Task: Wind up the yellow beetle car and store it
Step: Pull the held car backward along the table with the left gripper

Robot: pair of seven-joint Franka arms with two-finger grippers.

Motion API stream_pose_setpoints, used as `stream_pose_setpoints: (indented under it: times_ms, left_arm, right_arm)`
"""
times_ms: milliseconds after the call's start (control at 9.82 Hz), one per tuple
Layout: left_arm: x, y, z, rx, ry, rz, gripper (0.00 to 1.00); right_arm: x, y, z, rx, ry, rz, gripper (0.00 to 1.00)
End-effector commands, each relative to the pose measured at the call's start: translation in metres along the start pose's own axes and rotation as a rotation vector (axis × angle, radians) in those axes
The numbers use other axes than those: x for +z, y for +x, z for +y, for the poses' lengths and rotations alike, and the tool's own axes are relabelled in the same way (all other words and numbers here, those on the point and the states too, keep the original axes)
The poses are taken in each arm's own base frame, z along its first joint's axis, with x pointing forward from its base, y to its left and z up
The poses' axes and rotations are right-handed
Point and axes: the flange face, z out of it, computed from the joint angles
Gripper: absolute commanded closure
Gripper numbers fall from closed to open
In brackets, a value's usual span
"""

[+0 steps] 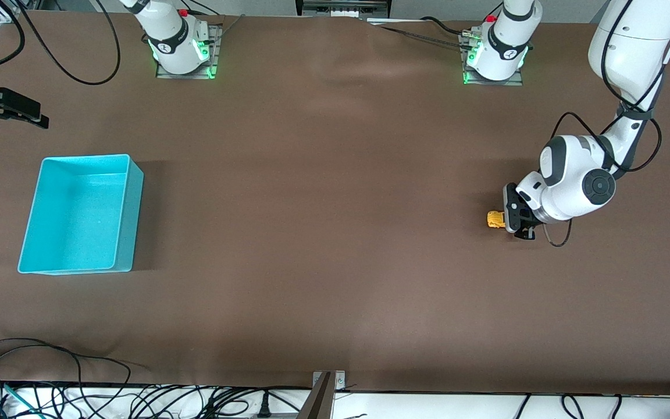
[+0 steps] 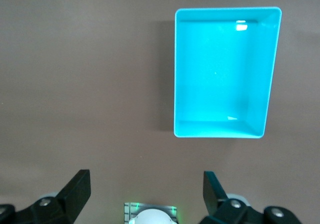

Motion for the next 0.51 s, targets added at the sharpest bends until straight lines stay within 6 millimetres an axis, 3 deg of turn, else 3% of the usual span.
stream_pose_setpoints:
  times_ms: [0, 102, 407]
  left_arm:
    - [0.019, -0.005, -0.007, 0.014, -0.018, 0.001, 0.94]
    - [0.020, -0.005, -0.008, 0.015, -0.020, 0.000, 0.95]
    - [0.017, -0.015, -0.011, 0.040, -0.014, -0.032, 0.98]
  right_arm:
    - [-0.008, 0.003, -0.033, 0.013, -0.040, 0.051, 0.00]
    - [-0.009, 0.004, -0.045, 0.006, -0.073, 0.060, 0.00]
    - [0.001, 0.008, -0.046, 0.012, -0.071, 0.042, 0.00]
